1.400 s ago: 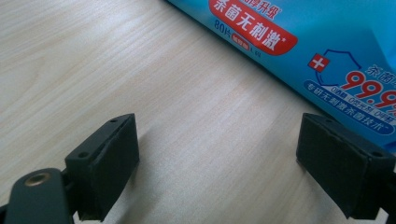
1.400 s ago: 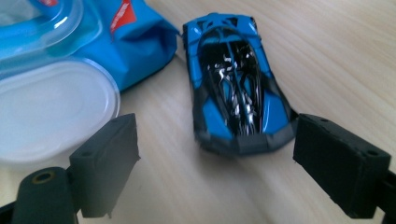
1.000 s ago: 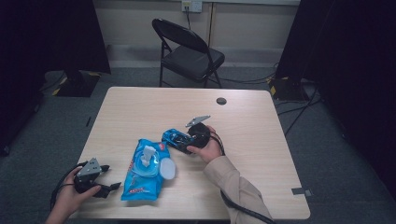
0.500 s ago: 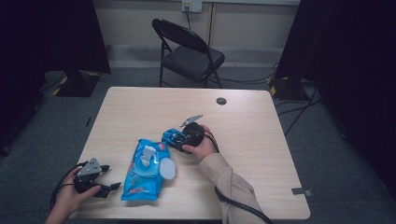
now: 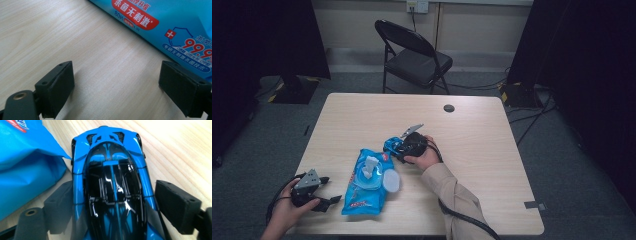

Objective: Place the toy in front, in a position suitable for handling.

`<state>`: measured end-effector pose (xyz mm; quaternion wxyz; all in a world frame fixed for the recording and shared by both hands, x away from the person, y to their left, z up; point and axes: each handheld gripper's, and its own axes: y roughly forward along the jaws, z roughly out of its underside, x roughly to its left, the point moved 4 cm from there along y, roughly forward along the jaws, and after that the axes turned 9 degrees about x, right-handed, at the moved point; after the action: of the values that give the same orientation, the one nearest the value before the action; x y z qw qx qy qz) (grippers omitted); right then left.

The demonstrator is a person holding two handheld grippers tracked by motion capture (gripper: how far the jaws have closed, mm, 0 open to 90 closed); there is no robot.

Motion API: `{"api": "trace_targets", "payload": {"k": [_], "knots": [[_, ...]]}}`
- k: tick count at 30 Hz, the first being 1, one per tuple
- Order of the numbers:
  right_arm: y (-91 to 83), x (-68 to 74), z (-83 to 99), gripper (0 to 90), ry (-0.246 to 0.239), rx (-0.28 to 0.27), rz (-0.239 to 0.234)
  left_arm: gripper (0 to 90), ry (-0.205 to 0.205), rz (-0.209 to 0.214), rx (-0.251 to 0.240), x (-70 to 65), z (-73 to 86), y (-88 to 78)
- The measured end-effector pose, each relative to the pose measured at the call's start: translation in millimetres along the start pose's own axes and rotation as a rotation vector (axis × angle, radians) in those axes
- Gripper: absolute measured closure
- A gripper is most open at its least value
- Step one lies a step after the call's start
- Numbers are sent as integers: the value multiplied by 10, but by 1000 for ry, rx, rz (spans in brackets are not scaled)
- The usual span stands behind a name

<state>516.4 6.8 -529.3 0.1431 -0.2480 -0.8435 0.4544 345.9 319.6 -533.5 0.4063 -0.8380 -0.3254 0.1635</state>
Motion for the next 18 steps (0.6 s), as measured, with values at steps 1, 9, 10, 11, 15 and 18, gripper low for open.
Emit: {"api": "trace_targets", "payload": {"k": [1,9,10,11,15,18], "knots": [[-3,3,-3,235,-5,-1,-5,125,-1,0,0,-1,0,0],[-34,13,-17,259,-37,43,-14,125,1,-2,2,0,0,-1],[-36,13,-12,260,-38,43,-13,125,0,-2,2,0,0,-1],[-39,12,-9,260,-37,43,-13,125,0,-2,2,0,0,-1],[-53,12,-4,260,-35,53,-4,125,1,-2,3,1,0,-1],[-68,8,6,261,-26,57,1,125,1,-2,2,0,0,-1]]}}
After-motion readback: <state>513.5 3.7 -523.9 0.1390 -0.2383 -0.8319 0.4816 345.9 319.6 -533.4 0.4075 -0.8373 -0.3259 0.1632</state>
